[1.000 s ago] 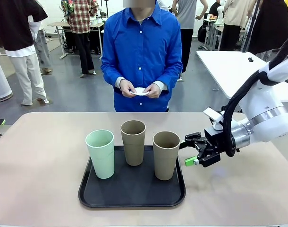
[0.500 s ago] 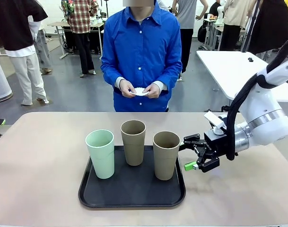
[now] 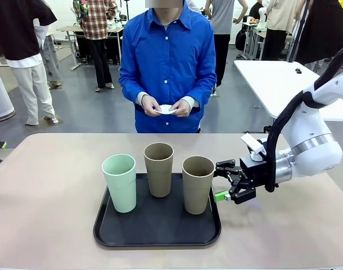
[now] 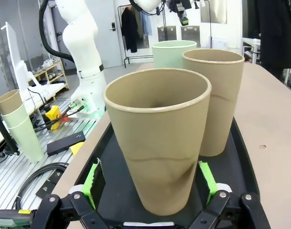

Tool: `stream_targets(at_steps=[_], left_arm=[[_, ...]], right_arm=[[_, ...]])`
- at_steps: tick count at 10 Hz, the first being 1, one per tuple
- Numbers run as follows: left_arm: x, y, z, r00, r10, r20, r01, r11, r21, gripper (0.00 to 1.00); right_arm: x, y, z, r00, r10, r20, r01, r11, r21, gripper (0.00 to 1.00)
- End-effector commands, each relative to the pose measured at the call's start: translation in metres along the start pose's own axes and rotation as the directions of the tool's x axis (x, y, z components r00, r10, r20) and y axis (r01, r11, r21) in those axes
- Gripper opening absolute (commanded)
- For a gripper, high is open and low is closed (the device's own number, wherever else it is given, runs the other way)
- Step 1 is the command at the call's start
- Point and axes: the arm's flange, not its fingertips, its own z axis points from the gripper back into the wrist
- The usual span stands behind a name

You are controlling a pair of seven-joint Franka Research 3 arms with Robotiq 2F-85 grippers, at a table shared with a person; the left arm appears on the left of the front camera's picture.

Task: Place coasters on the table and set cups on them.
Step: Pick up one Reusable plastic cup and place it on a coaster set by the human.

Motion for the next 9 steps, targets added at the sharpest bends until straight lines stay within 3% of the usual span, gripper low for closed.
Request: stream_targets(at_steps=[1,9], left_arm=[[-0.001,-0.001,0.001,1.000,-0.009,0.002,0.009,1.000,-0.008,1.00],[-0.001,-0.001,0.001,1.000,-0.009,0.002,0.009,1.000,-0.008,1.00]], right_arm=[[-0.004,-0.008,-0.012,1.000,0.020,0.019,-0.020,1.000,-0.012,1.00],[-0.018,-0.022,-0.031,1.000,-0.004,-0.003,0.004,1.000,-0.014,1.00]])
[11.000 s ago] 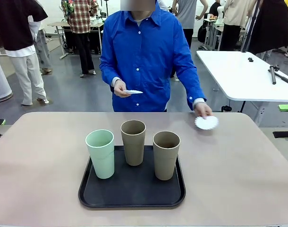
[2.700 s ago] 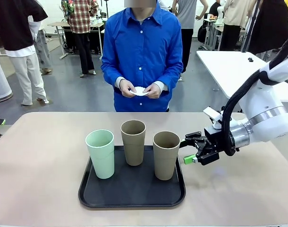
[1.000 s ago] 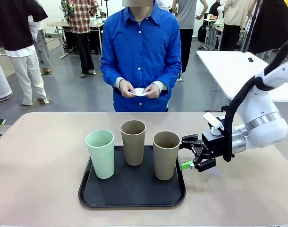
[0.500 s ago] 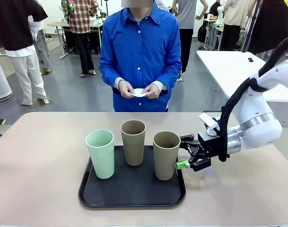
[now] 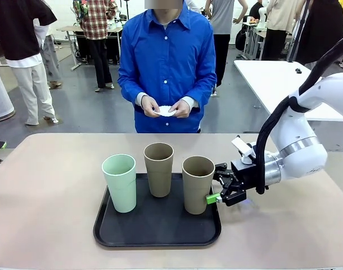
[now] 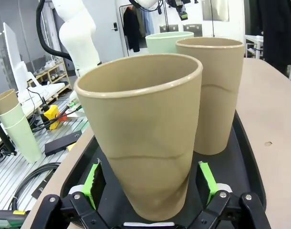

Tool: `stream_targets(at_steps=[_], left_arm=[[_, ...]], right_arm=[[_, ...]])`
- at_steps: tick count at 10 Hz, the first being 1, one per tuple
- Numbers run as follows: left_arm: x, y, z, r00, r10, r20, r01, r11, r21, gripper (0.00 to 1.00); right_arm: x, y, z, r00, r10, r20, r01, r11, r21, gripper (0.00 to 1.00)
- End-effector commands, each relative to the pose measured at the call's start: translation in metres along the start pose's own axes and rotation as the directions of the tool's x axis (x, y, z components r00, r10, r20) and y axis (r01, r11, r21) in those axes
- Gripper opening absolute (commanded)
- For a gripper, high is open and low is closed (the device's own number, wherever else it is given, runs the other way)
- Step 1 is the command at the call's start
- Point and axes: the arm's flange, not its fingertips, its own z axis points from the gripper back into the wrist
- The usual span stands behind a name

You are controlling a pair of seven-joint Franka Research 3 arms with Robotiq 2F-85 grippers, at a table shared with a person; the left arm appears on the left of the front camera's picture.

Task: Place coasters on the table and set cups on them.
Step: Pick up one Reusable plastic cup and place it on a coaster set by the human.

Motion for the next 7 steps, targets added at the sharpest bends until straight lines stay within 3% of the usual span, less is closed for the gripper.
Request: stream_targets(at_steps=[1,7], left_arm=[[-0.001,-0.001,0.001,1.000,-0.009,0.002,0.009,1.000,-0.008,1.00],[-0.001,-0.001,0.001,1.000,-0.009,0.002,0.009,1.000,-0.008,1.00]], right_arm=[[-0.004,-0.009,-0.015,1.000,0.019,0.000,-0.019,0.999,-0.031,1.00],[-0.014,-0.019,-0.033,1.000,-0.011,0.011,0.011,1.000,0.018,1.00]])
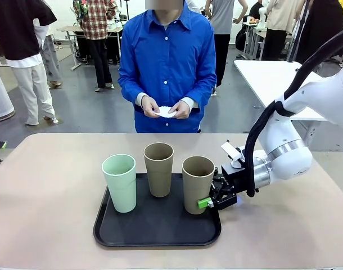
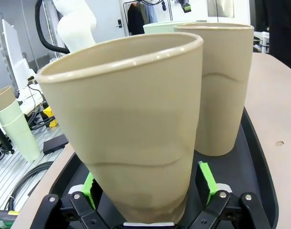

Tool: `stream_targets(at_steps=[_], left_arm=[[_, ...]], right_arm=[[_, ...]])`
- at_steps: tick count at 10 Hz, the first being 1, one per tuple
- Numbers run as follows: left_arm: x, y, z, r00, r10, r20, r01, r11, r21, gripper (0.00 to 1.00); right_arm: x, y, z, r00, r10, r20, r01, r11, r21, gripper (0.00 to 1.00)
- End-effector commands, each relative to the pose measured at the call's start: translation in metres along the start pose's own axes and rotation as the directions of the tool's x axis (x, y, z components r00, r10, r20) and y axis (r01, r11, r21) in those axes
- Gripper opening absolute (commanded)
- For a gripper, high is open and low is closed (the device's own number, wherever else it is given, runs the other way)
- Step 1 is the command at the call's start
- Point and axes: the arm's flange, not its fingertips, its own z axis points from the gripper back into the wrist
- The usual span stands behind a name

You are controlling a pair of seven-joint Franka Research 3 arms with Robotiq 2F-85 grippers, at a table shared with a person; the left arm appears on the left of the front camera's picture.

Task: Place coasters on the table and set cups on them.
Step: Pick up one Reusable plastic cup and place it on a coaster set by the human.

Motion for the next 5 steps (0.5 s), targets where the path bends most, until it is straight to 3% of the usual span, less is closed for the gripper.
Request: stream_targets(at_steps=[1,2,3,4,5], left_arm=[[-0.0009,-0.0011,0.0012,1.000,-0.009,0.002,0.009,1.000,-0.008,1.00],[-0.0009,-0.0011,0.0012,1.000,-0.009,0.002,0.009,1.000,-0.008,1.00],[-0.0009,-0.0011,0.0012,1.000,-0.009,0.002,0.009,1.000,-0.008,1.00],[-0.0009,-0.0011,0.0012,1.000,-0.009,0.002,0.009,1.000,-0.008,1.00],[-0.0009,-0.0011,0.0012,1.000,-0.009,0.002,0.009,1.000,-0.008,1.00]], right_arm=[[-0.0019,-0.0075,-0.0069,1.000,0.007,0.029,-0.007,1.000,-0.008,1.00],[-0.0023,-0.0072,-0.0062,0.999,0.019,0.042,-0.019,1.000,0.014,0.93],[-0.0018,-0.0068,-0.0057,0.999,0.018,0.044,-0.020,0.999,0.026,0.40],[-0.0015,-0.0062,-0.0053,0.999,0.023,0.045,-0.024,0.999,0.026,0.33],[-0.0013,-0.0062,-0.0026,0.999,0.023,0.046,-0.024,1.000,0.018,0.00]])
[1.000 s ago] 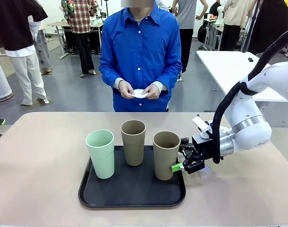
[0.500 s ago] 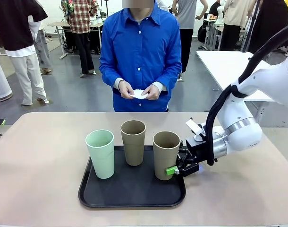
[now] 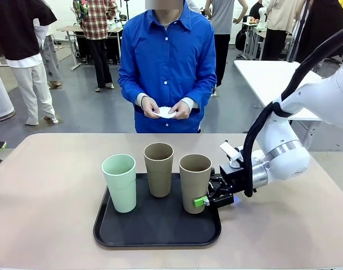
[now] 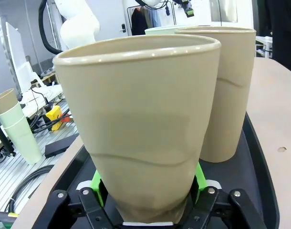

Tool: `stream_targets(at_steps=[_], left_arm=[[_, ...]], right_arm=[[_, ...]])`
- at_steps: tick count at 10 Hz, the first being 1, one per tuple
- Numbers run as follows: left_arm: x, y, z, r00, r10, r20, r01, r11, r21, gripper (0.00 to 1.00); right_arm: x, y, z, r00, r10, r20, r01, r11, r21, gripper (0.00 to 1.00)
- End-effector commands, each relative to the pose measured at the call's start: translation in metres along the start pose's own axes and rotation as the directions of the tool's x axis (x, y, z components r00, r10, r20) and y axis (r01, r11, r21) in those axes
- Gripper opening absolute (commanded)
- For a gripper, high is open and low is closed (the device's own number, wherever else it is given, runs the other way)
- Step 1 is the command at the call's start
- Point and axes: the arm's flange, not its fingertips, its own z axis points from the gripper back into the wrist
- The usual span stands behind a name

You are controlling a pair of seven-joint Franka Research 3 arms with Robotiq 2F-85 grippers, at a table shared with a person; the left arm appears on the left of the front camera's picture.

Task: Place coasters on the table and set cups on them.
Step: Pick up one Reusable plastic cup and place it on a coaster set by the human.

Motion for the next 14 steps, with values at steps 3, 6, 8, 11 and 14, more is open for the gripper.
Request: stream_targets(at_steps=[3,6,8,11,14], left_arm=[[-0.001,-0.001,0.001,1.000,-0.009,0.002,0.009,1.000,-0.008,1.00],[-0.001,-0.001,0.001,1.000,-0.009,0.002,0.009,1.000,-0.008,1.00],[-0.001,-0.001,0.001,1.000,-0.009,0.002,0.009,1.000,-0.008,1.00],[-0.001,-0.001,0.001,1.000,-0.009,0.002,0.009,1.000,-0.008,1.00],[-0.001,-0.001,0.001,1.000,-0.009,0.002,0.009,1.000,-0.008,1.00]], right_arm=[[0.024,0.016,0.014,0.998,0.035,0.049,-0.033,0.999,-0.035,0.77],[0.098,0.049,0.041,0.997,0.062,0.053,-0.057,0.994,-0.095,0.77],[0.136,0.054,0.053,0.998,0.035,0.055,-0.029,0.993,-0.111,0.77],[0.174,0.054,0.060,0.999,0.021,0.042,-0.014,0.985,-0.171,0.77],[0.170,0.056,0.066,0.999,0.043,0.026,-0.039,0.991,-0.131,0.77]])
